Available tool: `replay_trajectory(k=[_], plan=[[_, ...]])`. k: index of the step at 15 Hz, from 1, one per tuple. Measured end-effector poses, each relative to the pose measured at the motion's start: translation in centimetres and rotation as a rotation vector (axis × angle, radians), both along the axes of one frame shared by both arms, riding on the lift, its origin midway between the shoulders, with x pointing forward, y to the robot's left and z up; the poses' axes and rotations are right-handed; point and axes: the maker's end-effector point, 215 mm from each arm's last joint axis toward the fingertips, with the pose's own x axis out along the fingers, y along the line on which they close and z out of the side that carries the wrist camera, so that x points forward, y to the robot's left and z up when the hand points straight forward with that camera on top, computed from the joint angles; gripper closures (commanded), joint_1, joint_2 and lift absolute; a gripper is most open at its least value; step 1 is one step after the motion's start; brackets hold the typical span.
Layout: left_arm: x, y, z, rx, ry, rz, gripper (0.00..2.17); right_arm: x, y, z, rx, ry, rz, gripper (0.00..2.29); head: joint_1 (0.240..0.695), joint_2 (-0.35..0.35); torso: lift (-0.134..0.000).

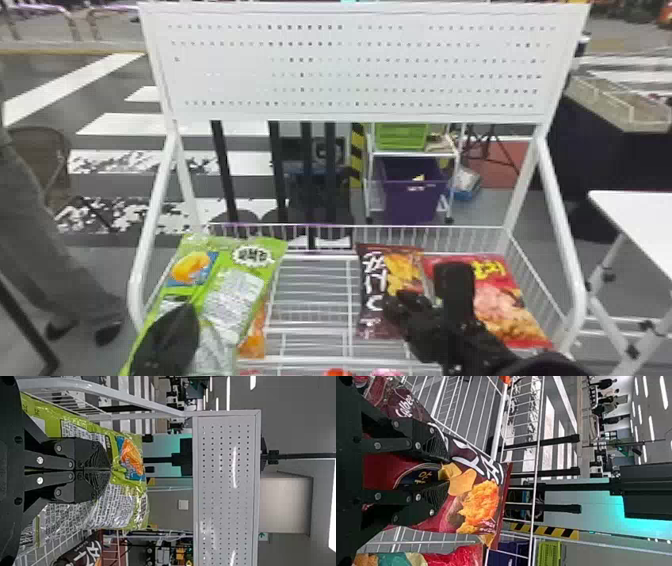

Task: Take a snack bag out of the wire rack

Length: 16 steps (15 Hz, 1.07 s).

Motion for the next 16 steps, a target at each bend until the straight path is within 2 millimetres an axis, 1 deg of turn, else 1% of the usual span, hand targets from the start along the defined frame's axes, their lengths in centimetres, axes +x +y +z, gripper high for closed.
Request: replay_trajectory(k=[2,4,6,7,10,12,14,16], plan=[[0.0,0.0,0.0,0.0,0.0,0.0,1.65,0.1,-0.1,0.1,0.001,-0.001,-0.004,2.25,0.499,0.0,0.0],[0.0,0.0,0.0,0.0,0.001,-0.001,1.65,-0.1,0.1,0.8,0.007,-0.015,-0.003,2.25,0.499,0.0,0.0],[0.0,0.0,0.0,0.0,0.001,-0.002,1.65,-0.9,0.6,2.9,0.02,-0.054,0.006,2.25,0.499,0.0,0.0],[0.0,0.0,0.0,0.0,0.001,-0.001,1.65,-1.7,0.4,4.2,0.026,-0.08,0.003,2.25,0.499,0.0,0.0],[0.0,-0.1,0.0,0.0,0.0,-0.001,1.65,-4.9,-2.0,8.4,0.053,-0.175,-0.034,2.25,0.499,0.0,0.0],[0.0,-0.2,0.1,-0.003,-0.003,-0.002,1.65,-7.8,-3.7,11.1,0.078,-0.237,-0.058,2.25,0.499,0.0,0.0],[0.1,-0.5,0.1,-0.005,-0.004,-0.006,1.65,-11.3,-5.8,13.4,0.102,-0.306,-0.089,2.25,0.499,0.0,0.0],[0.1,-0.5,0.3,-0.008,-0.01,-0.005,1.65,-14.4,-8.0,15.3,0.109,-0.371,-0.129,2.25,0.499,0.0,0.0]])
